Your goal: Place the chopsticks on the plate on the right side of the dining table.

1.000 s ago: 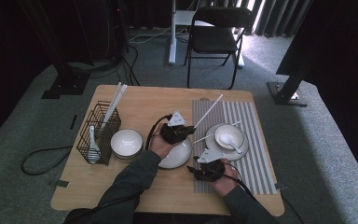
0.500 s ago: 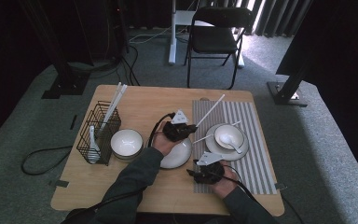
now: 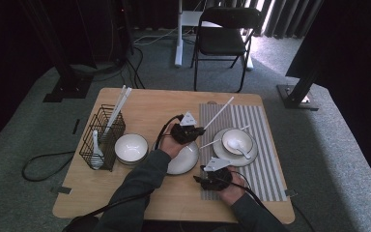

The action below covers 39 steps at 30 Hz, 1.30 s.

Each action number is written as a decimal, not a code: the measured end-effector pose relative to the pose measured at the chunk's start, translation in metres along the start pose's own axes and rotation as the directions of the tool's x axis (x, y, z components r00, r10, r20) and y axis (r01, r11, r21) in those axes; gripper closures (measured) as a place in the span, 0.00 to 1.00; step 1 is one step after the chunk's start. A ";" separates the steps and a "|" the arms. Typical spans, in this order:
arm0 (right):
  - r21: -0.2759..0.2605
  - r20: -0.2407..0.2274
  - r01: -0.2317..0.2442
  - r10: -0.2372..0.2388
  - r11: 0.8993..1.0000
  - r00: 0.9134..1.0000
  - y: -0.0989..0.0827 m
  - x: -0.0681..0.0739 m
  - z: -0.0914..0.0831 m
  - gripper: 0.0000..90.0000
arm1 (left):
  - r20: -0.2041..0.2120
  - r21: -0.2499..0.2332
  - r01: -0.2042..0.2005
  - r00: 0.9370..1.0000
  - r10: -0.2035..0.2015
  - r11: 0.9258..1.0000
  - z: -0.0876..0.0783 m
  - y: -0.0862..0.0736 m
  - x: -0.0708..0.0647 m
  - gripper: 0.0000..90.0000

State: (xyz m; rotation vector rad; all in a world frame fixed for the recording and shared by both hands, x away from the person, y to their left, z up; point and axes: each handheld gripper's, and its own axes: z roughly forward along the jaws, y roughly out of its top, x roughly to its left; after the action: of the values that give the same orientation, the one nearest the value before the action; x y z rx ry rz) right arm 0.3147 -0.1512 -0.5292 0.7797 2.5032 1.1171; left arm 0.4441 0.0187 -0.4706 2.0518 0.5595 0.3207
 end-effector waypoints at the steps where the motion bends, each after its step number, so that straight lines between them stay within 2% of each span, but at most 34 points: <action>1: 0.002 -0.001 -0.002 0.002 1.000 1.000 0.000 0.000 0.000 0.54 | 0.002 0.002 0.001 1.000 -0.001 1.000 0.001 0.000 0.000 0.96; 10: -0.004 -0.003 -0.018 0.018 1.000 1.000 -0.002 -0.002 0.001 0.54 | 0.007 0.021 -0.004 1.000 0.004 1.000 0.010 0.000 0.002 0.96; 16: -0.001 -0.002 -0.013 0.013 1.000 1.000 -0.003 -0.001 0.002 0.54 | 0.013 0.039 -0.013 1.000 0.012 0.999 0.016 0.002 0.004 0.96; 39: 0.000 -0.008 -0.015 0.015 1.000 1.000 -0.004 0.000 0.004 0.55 | 0.041 0.056 -0.032 0.999 0.030 0.998 0.037 0.012 0.003 0.96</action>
State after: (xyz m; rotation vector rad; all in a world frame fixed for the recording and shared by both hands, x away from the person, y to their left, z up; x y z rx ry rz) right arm 0.3150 -0.1514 -0.5347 0.7966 2.5080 1.1276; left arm 0.4663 -0.0125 -0.4794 2.1190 0.5179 0.2846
